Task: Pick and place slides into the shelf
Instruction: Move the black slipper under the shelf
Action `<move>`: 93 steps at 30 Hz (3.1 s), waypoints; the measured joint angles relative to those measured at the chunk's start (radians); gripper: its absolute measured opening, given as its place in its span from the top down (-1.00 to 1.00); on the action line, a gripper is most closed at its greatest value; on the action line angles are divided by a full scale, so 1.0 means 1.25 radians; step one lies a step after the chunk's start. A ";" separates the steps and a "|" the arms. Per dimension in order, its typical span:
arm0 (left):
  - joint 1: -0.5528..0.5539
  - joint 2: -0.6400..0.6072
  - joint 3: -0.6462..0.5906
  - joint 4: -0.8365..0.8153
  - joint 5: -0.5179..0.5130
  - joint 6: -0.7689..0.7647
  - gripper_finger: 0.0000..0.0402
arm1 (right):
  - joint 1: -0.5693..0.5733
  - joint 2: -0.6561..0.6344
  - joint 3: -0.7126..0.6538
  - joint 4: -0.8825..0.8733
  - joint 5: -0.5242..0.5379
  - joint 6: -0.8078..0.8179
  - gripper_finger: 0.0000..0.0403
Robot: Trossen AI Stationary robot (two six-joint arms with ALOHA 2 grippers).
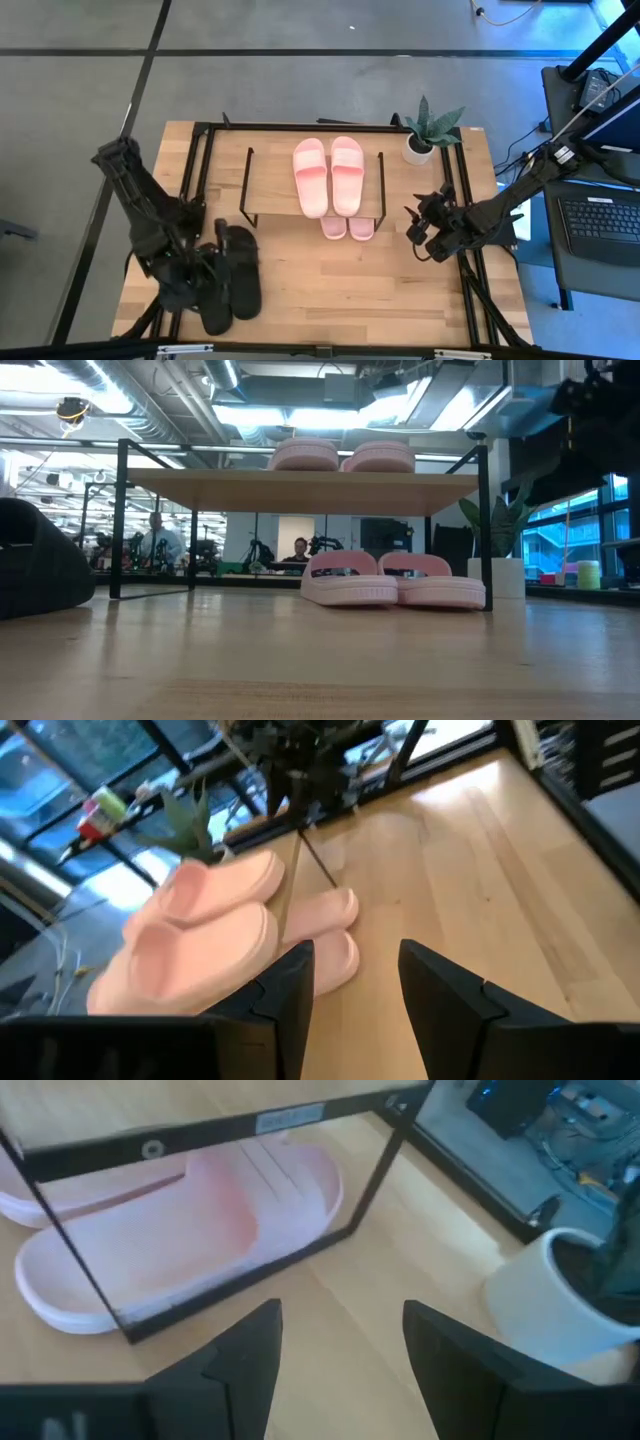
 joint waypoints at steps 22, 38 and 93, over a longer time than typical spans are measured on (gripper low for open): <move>0.039 0.105 0.001 -0.067 0.216 -0.170 0.30 | 0.000 0.000 -0.036 0.170 0.002 -0.024 -0.04; 0.046 0.108 0.001 -0.071 0.237 -0.102 -0.15 | 0.000 0.000 -0.036 0.194 0.002 -0.026 -0.04; 0.079 0.606 0.206 -0.689 0.503 -0.667 -0.15 | 0.000 0.000 -0.036 0.193 0.021 -0.090 -0.04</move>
